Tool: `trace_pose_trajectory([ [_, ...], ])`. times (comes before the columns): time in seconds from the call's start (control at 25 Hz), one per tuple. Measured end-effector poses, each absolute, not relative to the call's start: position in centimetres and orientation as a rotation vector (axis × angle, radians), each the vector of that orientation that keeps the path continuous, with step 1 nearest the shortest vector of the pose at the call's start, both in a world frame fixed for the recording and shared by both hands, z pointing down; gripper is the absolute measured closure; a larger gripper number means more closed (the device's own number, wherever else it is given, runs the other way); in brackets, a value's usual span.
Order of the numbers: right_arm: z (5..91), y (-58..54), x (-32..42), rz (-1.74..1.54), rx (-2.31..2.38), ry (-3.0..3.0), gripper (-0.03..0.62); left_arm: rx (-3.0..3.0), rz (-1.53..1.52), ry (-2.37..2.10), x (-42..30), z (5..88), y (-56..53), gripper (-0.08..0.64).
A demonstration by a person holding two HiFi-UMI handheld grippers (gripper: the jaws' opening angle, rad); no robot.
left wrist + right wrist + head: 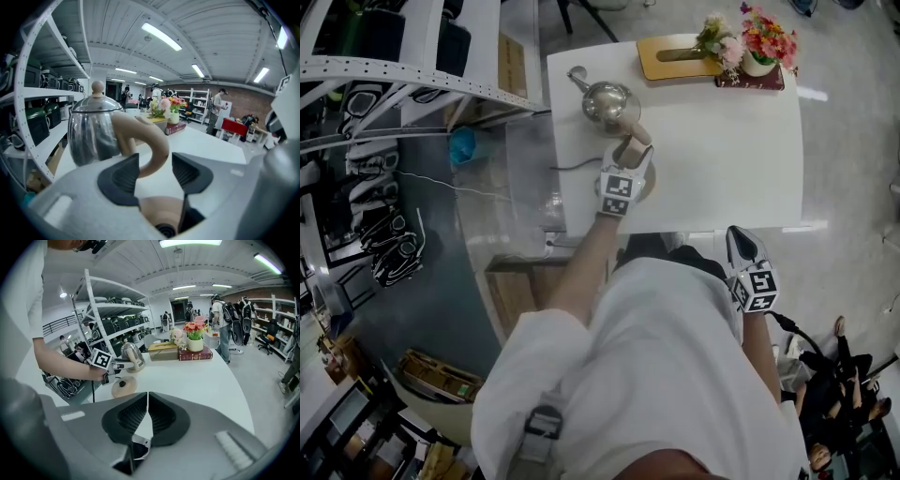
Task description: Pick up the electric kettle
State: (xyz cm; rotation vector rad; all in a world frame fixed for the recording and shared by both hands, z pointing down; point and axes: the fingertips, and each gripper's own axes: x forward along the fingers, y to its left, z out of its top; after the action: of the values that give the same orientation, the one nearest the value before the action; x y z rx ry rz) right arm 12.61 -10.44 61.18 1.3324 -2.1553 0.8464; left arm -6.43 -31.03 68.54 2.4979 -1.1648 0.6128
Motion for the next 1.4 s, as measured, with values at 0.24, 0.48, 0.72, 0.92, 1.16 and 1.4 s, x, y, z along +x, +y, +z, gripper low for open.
trace_pose_trajectory([
  [0.24, 60.7, -10.2, 12.7, 0.815, 1.294, -2.188, 0.578, 2.502, 0.636, -1.209, -7.4, 67.5, -29.8, 0.342],
  [0.48, 60.3, -10.5, 12.9, 0.765, 1.268, -2.226, 0.578, 2.534, 0.612, -1.239, -7.3, 64.4, -27.8, 0.341],
  [0.72, 59.2, -10.5, 13.0, 0.716, 1.245, -2.274, 0.578, 2.535, 0.549, -1.284, -7.1, 60.9, -25.4, 0.371],
  [0.92, 58.2, -9.7, 13.4, 0.659, 1.224, -2.312, 0.578, 2.534, 0.484, -1.319, -6.6, 57.6, -22.7, 0.390],
  [1.16, 57.5, -8.7, 14.3, 0.652, 1.222, -2.335, 0.578, 2.517, 0.473, -1.358, -6.2, 55.7, -19.6, 0.408],
  [1.4, 56.7, -7.1, 15.6, 0.659, 1.216, -2.366, 0.578, 2.506, 0.444, -1.425, -5.3, 54.3, -17.0, 0.423],
])
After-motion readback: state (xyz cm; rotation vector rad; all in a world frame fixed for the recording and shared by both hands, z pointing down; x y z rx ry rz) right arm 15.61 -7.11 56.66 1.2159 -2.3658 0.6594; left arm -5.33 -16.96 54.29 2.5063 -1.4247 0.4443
